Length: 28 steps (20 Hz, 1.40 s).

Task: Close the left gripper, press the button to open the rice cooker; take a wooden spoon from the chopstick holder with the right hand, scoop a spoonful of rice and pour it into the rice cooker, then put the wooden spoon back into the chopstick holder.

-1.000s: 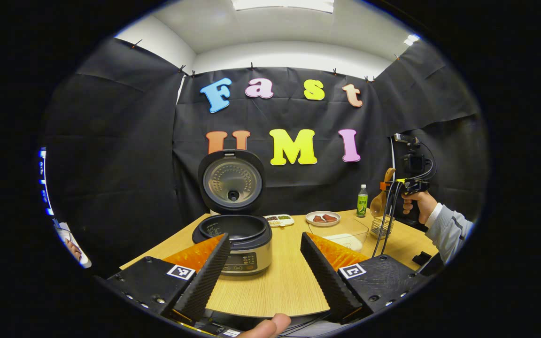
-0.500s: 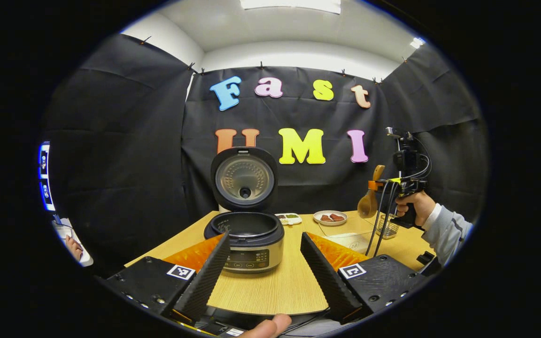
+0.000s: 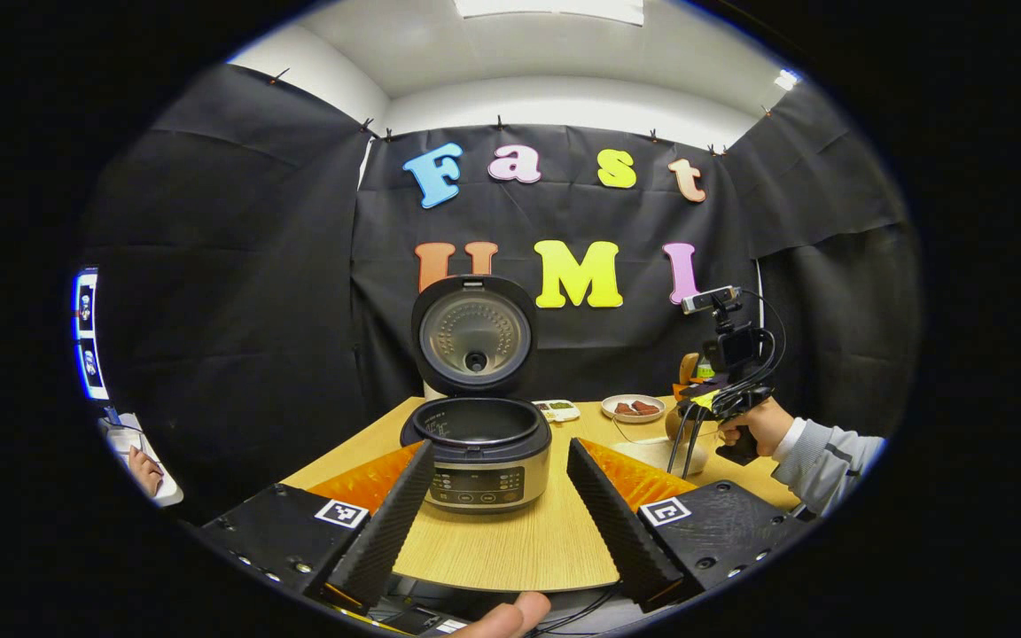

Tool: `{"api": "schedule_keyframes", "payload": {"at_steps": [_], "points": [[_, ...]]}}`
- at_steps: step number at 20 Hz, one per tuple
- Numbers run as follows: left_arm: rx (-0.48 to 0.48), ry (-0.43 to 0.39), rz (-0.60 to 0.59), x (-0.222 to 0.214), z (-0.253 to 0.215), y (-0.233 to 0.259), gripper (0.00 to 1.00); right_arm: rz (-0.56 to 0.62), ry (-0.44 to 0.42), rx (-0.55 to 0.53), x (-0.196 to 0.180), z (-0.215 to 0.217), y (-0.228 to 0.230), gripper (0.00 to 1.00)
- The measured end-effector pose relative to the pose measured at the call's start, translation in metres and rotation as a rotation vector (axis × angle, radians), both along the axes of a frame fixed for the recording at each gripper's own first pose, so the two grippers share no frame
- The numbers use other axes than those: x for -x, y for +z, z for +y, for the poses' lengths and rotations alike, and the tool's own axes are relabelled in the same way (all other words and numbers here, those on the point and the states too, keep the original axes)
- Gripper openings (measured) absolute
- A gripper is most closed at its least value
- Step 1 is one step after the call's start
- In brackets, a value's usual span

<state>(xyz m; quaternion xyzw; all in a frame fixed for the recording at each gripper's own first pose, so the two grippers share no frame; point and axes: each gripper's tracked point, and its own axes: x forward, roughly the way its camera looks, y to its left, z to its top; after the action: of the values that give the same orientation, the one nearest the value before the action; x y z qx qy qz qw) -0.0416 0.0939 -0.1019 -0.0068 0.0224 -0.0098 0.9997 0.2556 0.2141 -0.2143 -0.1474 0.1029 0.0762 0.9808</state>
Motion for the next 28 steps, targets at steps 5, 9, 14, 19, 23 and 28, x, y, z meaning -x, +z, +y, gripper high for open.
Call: {"api": "schedule_keyframes", "payload": {"at_steps": [5,9,14,19,23,28], "points": [[0.056,-0.05,0.006,0.004,-0.012,-0.003,0.97,0.03,-0.006,0.013,0.004,0.01,-0.029,0.13],[0.054,-0.046,0.011,0.003,-0.01,-0.002,0.97,0.115,0.005,-0.186,0.017,0.035,-0.04,0.13],[0.02,-0.045,0.003,0.004,-0.011,-0.003,0.96,0.169,0.005,-0.353,0.026,0.047,-0.04,0.13],[0.011,-0.045,0.008,0.004,-0.01,-0.005,0.96,0.269,-0.006,-0.617,0.024,0.041,-0.038,0.13],[0.006,-0.03,0.016,0.002,-0.008,-0.008,0.97,0.361,-0.044,-0.834,0.018,0.031,-0.04,0.13],[-0.002,-0.027,0.02,0.001,-0.009,-0.01,0.97,0.415,-0.068,-1.038,0.013,0.018,-0.043,0.13]]}}
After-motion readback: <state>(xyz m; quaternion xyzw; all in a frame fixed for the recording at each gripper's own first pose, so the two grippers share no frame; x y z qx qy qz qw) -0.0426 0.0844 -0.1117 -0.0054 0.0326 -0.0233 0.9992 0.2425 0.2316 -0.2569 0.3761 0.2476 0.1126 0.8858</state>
